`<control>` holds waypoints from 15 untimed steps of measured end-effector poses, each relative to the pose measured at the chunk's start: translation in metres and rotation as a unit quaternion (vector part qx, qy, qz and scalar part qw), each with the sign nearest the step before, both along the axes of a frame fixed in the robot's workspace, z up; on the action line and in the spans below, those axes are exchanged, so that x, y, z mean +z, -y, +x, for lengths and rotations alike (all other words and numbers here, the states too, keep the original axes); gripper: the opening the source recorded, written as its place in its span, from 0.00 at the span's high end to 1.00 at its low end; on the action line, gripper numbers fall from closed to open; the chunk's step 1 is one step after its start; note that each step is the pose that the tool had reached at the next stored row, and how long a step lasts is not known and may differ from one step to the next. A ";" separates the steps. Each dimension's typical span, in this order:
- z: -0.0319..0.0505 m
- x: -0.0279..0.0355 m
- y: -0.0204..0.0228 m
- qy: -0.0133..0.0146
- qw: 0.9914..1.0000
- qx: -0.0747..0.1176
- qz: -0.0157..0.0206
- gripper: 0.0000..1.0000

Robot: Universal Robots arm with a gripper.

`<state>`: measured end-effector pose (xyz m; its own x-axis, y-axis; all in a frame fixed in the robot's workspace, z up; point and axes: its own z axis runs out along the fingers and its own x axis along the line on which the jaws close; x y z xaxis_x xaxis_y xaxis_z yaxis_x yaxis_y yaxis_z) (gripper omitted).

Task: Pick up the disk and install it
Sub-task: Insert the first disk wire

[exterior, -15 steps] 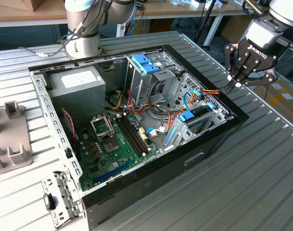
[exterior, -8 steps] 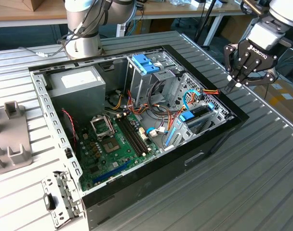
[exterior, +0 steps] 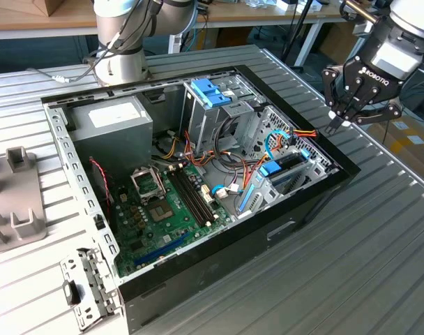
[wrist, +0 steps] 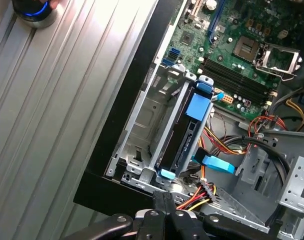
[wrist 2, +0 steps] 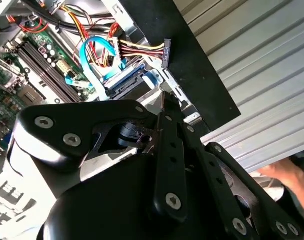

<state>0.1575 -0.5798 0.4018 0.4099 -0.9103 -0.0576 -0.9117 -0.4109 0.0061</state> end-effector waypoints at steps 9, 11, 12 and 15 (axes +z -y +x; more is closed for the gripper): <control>0.0001 0.0000 0.0000 0.000 0.997 0.073 0.000 0.89; 0.0001 0.0000 0.0000 0.000 0.996 0.087 0.000 0.89; 0.0001 0.0000 0.0000 0.000 0.995 0.098 0.000 0.89; 0.0001 -0.0001 0.0000 0.000 0.990 0.138 0.000 0.89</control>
<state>0.1576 -0.5798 0.4017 0.6430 -0.7637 -0.0577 -0.7647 -0.6444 0.0061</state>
